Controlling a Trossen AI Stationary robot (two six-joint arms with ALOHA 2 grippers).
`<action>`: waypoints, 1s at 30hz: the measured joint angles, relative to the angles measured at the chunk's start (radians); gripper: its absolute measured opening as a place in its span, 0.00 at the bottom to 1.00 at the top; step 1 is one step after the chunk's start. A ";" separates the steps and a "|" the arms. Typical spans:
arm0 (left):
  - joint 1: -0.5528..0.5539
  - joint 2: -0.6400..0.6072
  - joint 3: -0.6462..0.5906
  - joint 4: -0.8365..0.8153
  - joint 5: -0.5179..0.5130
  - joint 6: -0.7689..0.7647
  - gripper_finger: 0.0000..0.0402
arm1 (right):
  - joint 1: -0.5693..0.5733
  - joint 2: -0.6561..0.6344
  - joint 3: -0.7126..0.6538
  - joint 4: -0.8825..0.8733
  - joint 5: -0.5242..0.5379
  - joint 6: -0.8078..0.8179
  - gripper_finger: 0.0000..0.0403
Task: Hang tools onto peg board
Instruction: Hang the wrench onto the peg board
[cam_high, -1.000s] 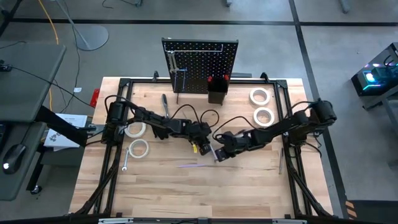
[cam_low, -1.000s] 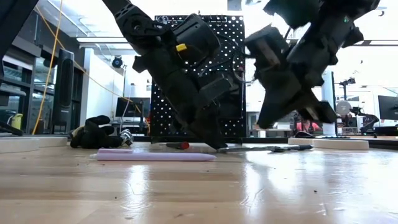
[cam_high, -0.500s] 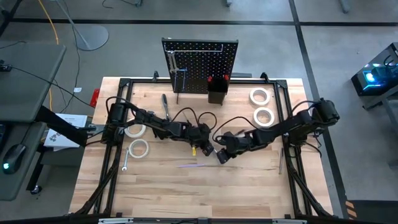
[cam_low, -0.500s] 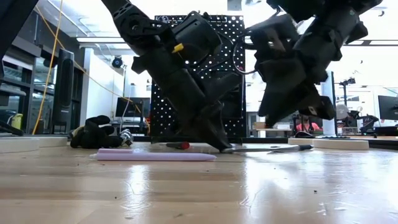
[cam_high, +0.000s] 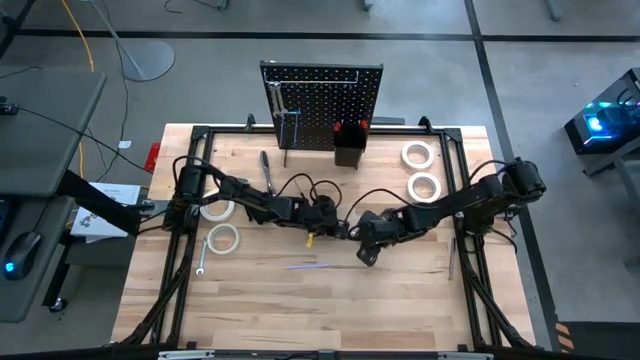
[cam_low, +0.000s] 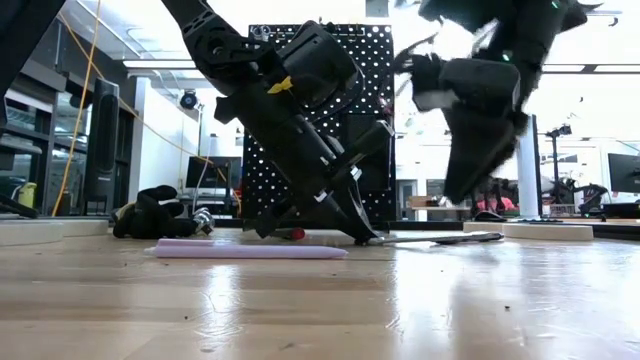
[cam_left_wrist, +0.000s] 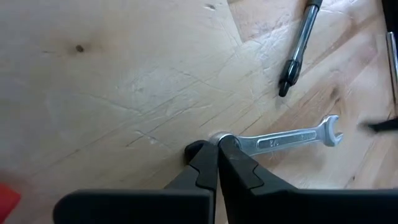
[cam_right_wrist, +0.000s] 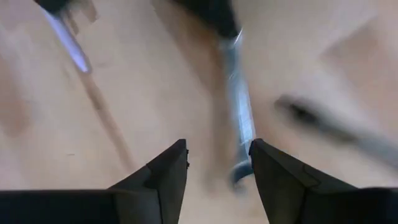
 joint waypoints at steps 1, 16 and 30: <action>0.000 0.000 0.000 0.000 0.000 -0.001 0.00 | -0.003 0.000 0.031 -0.042 0.035 -0.069 0.42; -0.009 0.000 0.001 -0.001 -0.023 -0.045 0.00 | -0.010 0.143 0.117 -0.140 0.053 -0.362 0.50; -0.018 0.000 0.000 0.023 -0.053 -0.062 0.00 | -0.089 0.227 0.116 -0.145 -0.060 -0.435 0.54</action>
